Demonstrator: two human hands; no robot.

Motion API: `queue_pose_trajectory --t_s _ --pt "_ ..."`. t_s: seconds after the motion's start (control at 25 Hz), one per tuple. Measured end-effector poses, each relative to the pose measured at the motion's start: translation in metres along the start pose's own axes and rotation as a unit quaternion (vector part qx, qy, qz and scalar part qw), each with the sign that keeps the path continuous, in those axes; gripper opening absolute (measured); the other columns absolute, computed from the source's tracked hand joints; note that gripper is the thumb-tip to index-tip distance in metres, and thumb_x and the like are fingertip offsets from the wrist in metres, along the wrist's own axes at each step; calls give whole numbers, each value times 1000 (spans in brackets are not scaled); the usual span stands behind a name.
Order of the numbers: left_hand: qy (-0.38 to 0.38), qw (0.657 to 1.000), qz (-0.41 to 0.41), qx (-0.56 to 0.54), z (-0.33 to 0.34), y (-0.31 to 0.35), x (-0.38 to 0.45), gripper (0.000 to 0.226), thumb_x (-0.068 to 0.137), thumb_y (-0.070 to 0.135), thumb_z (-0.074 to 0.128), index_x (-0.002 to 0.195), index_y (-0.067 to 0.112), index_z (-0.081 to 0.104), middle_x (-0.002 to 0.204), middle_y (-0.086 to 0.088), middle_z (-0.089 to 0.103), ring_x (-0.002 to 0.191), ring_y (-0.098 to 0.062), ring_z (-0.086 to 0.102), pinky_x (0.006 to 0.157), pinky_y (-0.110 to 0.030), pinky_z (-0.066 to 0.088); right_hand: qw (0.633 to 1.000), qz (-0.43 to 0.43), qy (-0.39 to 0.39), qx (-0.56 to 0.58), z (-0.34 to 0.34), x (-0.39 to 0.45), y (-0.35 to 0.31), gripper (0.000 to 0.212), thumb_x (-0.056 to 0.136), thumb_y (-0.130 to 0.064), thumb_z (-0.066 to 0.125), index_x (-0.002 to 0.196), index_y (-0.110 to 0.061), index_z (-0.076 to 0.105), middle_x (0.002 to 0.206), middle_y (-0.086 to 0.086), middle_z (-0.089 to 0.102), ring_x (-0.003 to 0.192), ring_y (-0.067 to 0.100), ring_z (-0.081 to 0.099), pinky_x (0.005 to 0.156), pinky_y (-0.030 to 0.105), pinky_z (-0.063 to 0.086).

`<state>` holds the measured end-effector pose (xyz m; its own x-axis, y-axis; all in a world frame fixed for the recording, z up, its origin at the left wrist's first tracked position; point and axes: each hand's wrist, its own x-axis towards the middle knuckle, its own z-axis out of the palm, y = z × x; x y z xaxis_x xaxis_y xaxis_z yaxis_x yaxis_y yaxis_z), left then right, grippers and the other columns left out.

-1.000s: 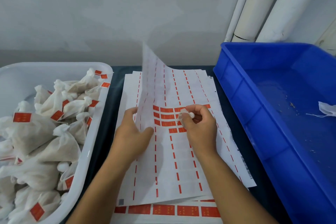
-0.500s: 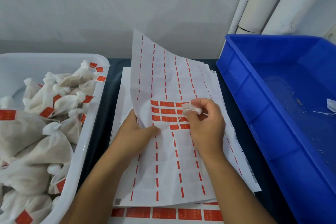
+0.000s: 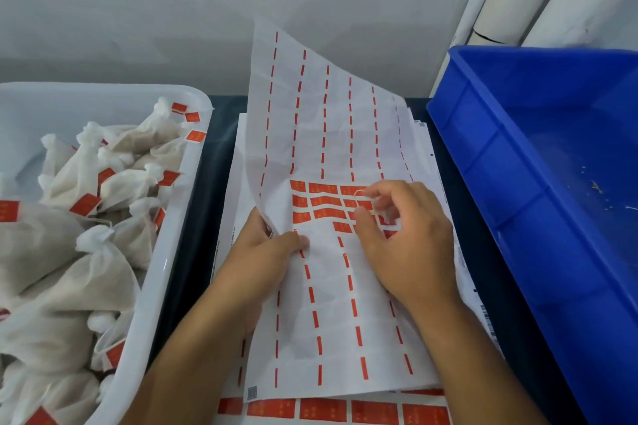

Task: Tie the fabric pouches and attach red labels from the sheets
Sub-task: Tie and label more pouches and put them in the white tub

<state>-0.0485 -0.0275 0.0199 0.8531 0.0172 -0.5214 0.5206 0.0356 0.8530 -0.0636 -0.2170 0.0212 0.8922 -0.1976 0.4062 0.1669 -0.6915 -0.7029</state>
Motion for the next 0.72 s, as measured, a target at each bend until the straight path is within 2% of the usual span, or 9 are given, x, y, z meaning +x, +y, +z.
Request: queue_pose_trajectory --t_s 0.08,0.16,0.24,0.32,0.36,0.44,0.52,0.56,0.72 --pt "13 1000 -3 -11 -2 0 2 27 93 29 74 107 43 56 74 16 75 66 -15 77 44 -34 58 995 3 -101 -16 -9 -2 -1 28 91 -61 64 108 -40 64 108 -23 66 85 -5 64 76 6 47" --pt "18 1000 -5 -16 -2 1 1 28 92 31 76 108 44 56 74 15 75 65 -15 77 45 -35 59 984 18 -179 -16 -11 -6 -3 40 87 -73 55 112 -44 65 113 -29 66 93 -5 66 86 17 57" --pt "10 1000 -1 -6 1 3 -1 39 84 39 82 111 48 56 83 14 77 69 -17 78 49 -38 61 981 23 -193 -24 -10 -7 -4 47 87 -76 50 116 -44 68 122 -26 67 104 0 67 97 29 58" --pt "-3 1000 5 7 4 5 -5 51 75 43 87 115 48 56 90 12 79 73 -20 78 53 -41 62 981 29 -193 -20 -9 -8 -5 51 87 -77 47 117 -43 70 125 -25 68 108 1 66 100 30 57" --pt "-6 1000 8 9 4 6 -6 54 73 41 88 117 46 57 90 11 79 73 -21 79 54 -41 62 980 33 -195 -13 -9 -8 -6 52 86 -77 47 117 -43 71 124 -25 68 106 -1 66 99 28 56" --pt "-6 1000 10 5 5 5 -7 52 75 36 88 117 43 58 89 11 79 73 -22 79 55 -41 62 979 37 -200 2 -8 -9 -7 53 86 -75 47 118 -42 72 119 -29 67 97 -10 62 93 13 51" --pt "-5 1000 13 -2 6 4 -9 48 77 33 87 115 43 58 87 12 78 72 -21 78 52 -39 62 980 41 -196 13 -8 -10 -11 53 86 -73 47 118 -41 73 109 -36 61 88 -20 57 80 -3 41" --pt "-3 1000 17 -4 5 3 -9 47 78 32 87 114 43 58 86 13 78 72 -20 78 52 -38 61 980 45 -193 18 -7 -10 -13 50 87 -71 49 117 -40 74 105 -38 58 87 -23 56 75 -7 39" --pt "-3 999 41 13 7 1 -13 52 79 31 87 120 44 58 94 11 79 77 -22 79 60 -43 64 980 50 -190 22 -7 -12 -15 35 92 -59 62 117 -39 75 102 -35 60 90 -20 58 78 -7 41"
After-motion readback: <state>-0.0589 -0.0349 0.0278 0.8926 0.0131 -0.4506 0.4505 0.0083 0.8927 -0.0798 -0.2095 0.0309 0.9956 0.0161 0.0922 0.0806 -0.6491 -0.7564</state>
